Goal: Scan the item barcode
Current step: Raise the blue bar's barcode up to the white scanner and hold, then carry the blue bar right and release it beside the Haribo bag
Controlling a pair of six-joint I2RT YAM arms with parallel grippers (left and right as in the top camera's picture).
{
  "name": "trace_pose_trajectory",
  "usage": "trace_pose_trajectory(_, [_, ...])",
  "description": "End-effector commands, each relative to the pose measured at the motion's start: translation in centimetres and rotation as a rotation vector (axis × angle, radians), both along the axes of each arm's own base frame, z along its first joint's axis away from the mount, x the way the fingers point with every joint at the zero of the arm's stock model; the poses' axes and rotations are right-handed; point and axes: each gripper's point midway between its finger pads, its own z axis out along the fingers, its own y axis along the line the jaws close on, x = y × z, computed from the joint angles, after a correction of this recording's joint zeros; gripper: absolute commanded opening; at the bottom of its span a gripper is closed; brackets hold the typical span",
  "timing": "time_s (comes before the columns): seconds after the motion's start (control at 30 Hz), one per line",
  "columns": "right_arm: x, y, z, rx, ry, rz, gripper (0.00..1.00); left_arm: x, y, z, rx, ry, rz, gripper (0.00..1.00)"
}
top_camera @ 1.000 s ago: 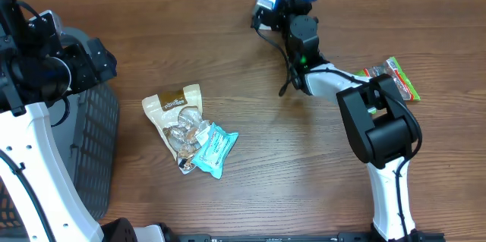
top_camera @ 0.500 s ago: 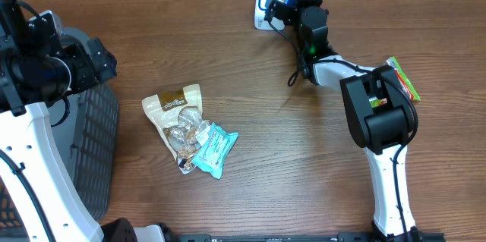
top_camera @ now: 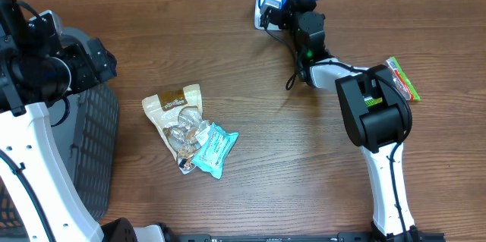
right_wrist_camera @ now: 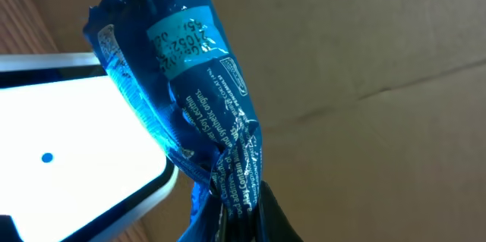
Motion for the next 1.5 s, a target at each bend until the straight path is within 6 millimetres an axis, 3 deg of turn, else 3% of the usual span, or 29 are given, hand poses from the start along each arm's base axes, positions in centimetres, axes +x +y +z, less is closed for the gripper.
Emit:
trace_pose_trajectory(0.0, [0.1,0.9,1.6,0.012,-0.035,0.028,0.04,-0.1,-0.1,1.0,-0.004,-0.034,0.012,0.99])
trace_pose_trajectory(0.1, [-0.1,1.8,1.3,0.008,-0.023,0.053,0.04,-0.1,-0.1,1.0,-0.004,-0.034,0.012,1.0])
trace_pose_trajectory(0.73, [-0.2,2.2,0.7,-0.001,0.002,0.058,0.04,-0.1,-0.1,1.0,-0.004,-0.034,0.012,1.0])
trace_pose_trajectory(0.83, [-0.5,2.7,1.8,0.009,-0.027,0.054,0.04,-0.1,-0.1,1.0,-0.004,-0.034,0.012,1.0])
trace_pose_trajectory(1.0, [-1.2,3.2,5.7,0.034,-0.083,0.027,0.04,-0.1,-0.1,1.0,-0.004,-0.034,0.012,1.0])
trace_pose_trajectory(1.07, [-1.6,3.6,7.4,0.039,-0.089,0.011,0.04,-0.1,-0.1,1.0,-0.004,-0.034,0.012,0.99])
trace_pose_trajectory(1.33, [-5.0,5.3,9.5,-0.068,0.132,-0.045,0.04,-0.1,-0.1,1.0,-0.004,-0.034,0.012,1.0])
trace_pose_trajectory(1.47, [-9.1,6.7,7.9,-0.155,0.334,-0.044,0.04,-0.1,-0.1,1.0,-0.004,-0.034,0.012,1.0])
